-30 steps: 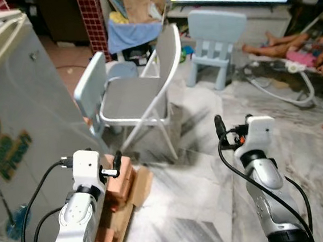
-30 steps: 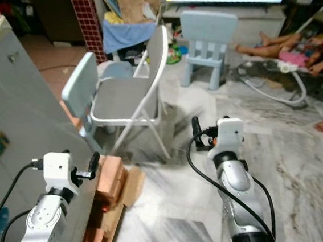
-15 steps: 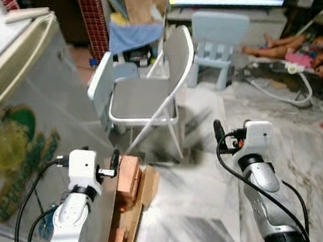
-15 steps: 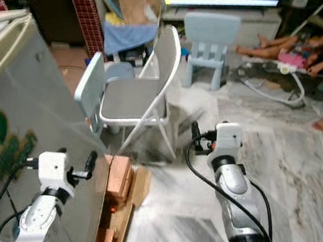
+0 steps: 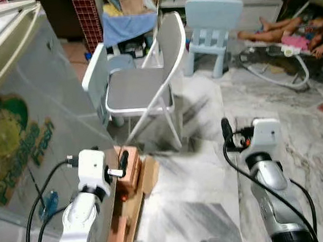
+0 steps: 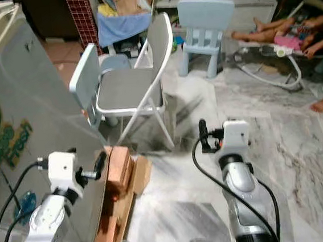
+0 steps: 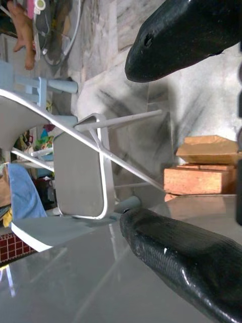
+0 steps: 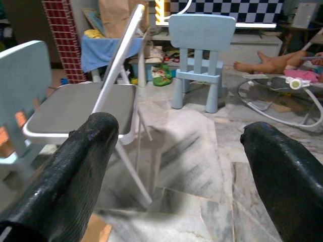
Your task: Restocking fridge
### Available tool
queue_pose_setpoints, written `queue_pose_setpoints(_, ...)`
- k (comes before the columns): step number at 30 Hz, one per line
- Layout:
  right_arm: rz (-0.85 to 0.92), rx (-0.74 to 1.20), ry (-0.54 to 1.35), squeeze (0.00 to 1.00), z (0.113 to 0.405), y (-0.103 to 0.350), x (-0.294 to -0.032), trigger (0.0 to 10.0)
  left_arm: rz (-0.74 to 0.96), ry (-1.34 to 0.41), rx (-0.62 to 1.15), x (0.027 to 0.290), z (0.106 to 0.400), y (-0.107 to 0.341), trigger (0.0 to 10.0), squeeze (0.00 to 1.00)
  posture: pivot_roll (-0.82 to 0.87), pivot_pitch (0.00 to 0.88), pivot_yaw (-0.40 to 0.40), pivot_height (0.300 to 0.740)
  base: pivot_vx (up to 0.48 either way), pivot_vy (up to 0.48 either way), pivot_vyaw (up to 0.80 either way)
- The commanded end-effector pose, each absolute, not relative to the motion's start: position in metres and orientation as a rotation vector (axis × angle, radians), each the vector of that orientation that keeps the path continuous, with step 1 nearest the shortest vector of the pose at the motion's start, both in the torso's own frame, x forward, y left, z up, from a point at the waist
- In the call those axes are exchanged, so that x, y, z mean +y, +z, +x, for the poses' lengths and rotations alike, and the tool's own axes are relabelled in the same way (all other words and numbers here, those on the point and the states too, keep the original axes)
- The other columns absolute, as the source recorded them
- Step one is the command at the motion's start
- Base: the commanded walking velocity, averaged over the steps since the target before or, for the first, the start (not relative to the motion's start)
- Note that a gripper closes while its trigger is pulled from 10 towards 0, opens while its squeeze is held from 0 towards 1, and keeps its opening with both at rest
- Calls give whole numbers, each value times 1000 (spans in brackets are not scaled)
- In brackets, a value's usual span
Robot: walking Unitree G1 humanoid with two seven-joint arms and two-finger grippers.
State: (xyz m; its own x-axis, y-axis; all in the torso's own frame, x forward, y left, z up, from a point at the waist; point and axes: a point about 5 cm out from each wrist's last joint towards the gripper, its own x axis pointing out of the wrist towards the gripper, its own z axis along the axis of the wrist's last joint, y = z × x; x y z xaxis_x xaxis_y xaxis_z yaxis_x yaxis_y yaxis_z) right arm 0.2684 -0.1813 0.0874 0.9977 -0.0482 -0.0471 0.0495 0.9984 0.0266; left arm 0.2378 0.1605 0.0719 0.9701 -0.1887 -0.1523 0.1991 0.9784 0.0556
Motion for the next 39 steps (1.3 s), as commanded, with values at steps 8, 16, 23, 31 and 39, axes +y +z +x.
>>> queue_pose_setpoints(8, 26, 46, -73, 0, 269, 87, -185, 10000, 68, -212, 152, 159, 238, 73, 10000, 0, 90, 0, 25, 740, -318, 0, 0)
queue_pose_setpoints(16, 49, 76, -129, 0, 261, 80, -192, 10000, -17, -150, 243, 169, 235, 63, 10000, 0, 75, 0, 33, 740, -104, 0, 0)
queue_pose_setpoints(23, 48, 51, -138, 0, 264, 86, -194, 10000, 15, -179, 156, 167, 243, 70, 10000, 0, 69, 0, 39, 740, 0, 54, 0)
queue_pose_setpoints(31, 40, 49, -124, 0, 269, 90, -192, 10000, 84, -174, 107, 169, 246, 77, 10000, 0, 74, 0, 32, 740, 0, 467, -316)
queue_pose_setpoints(39, 15, 54, -107, 0, 268, 90, -189, 10000, 38, -200, 75, 162, 249, 80, 10000, 0, 82, 0, 0, 740, 0, 480, -400)
